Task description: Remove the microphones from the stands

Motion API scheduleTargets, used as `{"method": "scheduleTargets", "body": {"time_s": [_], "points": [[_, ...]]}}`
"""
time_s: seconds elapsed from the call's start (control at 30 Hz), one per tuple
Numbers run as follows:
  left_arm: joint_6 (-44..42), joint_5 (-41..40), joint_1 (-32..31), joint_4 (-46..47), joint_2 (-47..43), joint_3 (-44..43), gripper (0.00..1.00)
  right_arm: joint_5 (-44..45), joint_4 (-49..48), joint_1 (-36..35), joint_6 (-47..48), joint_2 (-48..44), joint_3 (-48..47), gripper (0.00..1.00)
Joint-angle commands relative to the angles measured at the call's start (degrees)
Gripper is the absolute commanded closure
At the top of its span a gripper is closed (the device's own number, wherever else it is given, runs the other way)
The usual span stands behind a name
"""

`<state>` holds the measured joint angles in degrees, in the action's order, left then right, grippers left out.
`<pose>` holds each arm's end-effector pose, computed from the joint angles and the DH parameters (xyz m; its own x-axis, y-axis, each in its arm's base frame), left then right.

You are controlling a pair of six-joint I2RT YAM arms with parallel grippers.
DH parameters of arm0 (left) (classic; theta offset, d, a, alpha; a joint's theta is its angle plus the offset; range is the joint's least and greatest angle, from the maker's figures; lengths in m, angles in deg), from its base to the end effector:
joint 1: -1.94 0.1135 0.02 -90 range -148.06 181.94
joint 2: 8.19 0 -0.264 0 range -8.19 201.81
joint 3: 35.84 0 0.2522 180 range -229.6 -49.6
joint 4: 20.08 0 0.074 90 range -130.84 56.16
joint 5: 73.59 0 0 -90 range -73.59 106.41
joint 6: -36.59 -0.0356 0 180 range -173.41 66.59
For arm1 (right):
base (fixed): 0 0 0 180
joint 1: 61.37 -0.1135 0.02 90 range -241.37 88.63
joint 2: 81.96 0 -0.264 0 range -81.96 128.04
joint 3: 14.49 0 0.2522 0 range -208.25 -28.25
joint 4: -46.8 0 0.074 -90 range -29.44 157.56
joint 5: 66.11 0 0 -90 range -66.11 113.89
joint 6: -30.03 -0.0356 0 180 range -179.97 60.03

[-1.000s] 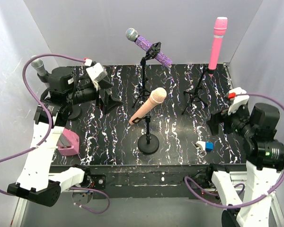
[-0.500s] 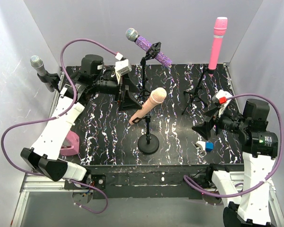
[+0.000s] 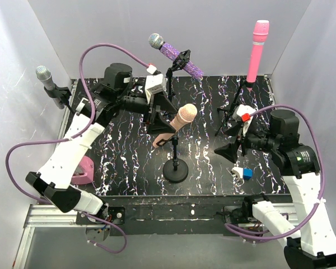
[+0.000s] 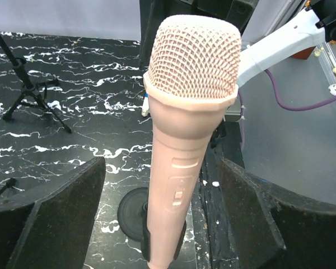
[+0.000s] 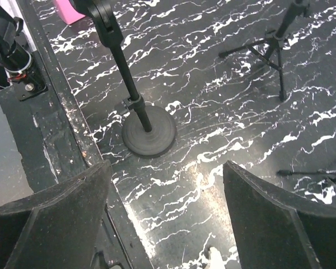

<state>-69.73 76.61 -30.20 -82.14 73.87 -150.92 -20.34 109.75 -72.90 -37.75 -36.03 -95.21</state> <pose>0.2166 -0.1725 0.4679 -0.1397 0.2527 -0.9574 0.9858 -0.0561 -0.1586 0.1236 0.0506 0.4001 -0.1460 -0.3063 -0.9407 -0.8653 0.5005 -0.0287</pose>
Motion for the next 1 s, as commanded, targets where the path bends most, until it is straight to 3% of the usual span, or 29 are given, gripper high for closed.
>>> {"method": "scheduleTargets", "body": {"time_s": [0.0,0.17,0.37,0.47,0.6,0.97], "points": [[2.08,-5.18,-2.66,6.01,0.11,1.3,0.23,2.57,-8.75,-3.58,-5.34,1.53,0.25,0.14],[1.82,-4.57,-3.45,6.19,2.31,0.07,0.37,2.13,-9.72,-5.69,-4.11,2.67,0.16,0.14],[-1.17,-4.39,-3.46,4.35,5.91,-4.84,0.65,2.57,-16.66,-7.81,-7.09,5.56,1.66,0.14],[-1.53,-4.04,-3.46,3.64,7.76,-7.05,0.74,2.04,-20.17,-7.98,-8.68,8.11,1.31,0.14],[-4.07,-4.48,-3.46,2.15,9.52,-9.51,1.0,0.99,-23.43,-8.95,-9.03,11.72,-0.1,0.14],[-5.49,-7.91,-2.49,9.26,11.36,-10.74,1.0,-0.16,-33.71,-15.19,-10.96,20.16,-3.26,0.13]]}}
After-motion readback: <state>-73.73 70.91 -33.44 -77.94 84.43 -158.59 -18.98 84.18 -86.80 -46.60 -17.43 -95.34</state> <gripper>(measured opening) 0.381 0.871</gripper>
